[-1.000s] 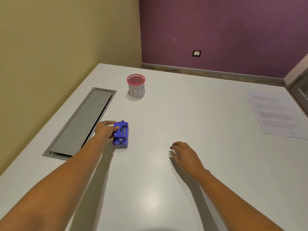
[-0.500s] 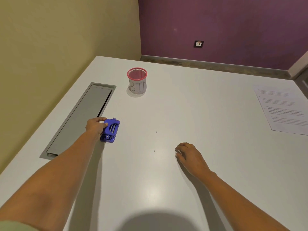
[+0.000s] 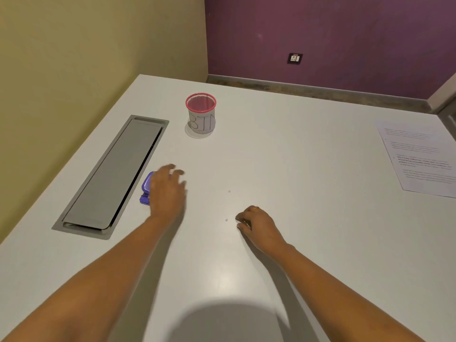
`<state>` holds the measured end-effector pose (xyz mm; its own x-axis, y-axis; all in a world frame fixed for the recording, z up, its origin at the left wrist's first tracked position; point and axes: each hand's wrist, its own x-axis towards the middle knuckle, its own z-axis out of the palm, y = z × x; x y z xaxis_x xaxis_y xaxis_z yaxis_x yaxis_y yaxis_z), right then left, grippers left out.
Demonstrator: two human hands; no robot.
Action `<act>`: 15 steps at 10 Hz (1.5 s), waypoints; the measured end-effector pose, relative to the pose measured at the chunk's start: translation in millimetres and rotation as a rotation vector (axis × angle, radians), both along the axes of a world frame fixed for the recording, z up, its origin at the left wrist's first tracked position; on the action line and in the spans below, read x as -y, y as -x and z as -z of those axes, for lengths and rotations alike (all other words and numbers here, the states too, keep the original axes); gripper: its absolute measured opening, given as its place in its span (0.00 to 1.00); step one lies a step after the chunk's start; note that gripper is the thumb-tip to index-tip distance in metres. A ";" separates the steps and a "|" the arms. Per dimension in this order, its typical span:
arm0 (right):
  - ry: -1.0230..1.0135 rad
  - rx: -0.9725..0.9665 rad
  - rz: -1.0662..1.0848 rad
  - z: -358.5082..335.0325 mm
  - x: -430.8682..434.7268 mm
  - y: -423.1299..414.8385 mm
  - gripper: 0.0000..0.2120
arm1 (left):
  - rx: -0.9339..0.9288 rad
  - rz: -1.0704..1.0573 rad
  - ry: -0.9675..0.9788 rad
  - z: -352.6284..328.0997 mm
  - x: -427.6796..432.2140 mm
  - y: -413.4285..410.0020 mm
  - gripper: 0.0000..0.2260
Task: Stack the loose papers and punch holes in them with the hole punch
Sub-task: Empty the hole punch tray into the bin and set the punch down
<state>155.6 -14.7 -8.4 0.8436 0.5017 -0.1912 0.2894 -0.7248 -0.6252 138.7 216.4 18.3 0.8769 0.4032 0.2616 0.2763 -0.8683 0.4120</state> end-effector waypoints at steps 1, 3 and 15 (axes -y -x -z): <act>-0.045 -0.058 0.023 -0.1 -14.3 0.8 0.12 | -0.162 0.199 -0.092 21.5 22.1 4.2 0.15; -0.114 -0.077 0.118 4.5 -30.0 -0.5 0.11 | -0.331 0.110 0.061 53.3 34.0 7.4 0.23; -0.341 -0.237 0.481 -2.1 -57.7 -59.2 0.05 | -0.257 0.024 -0.018 59.1 39.3 7.4 0.20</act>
<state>214.8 43.0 -6.3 0.9444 0.1425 -0.2965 -0.1935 -0.4880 -0.8511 131.3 177.1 -40.8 0.9250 0.3782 0.0358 0.3488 -0.8827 0.3149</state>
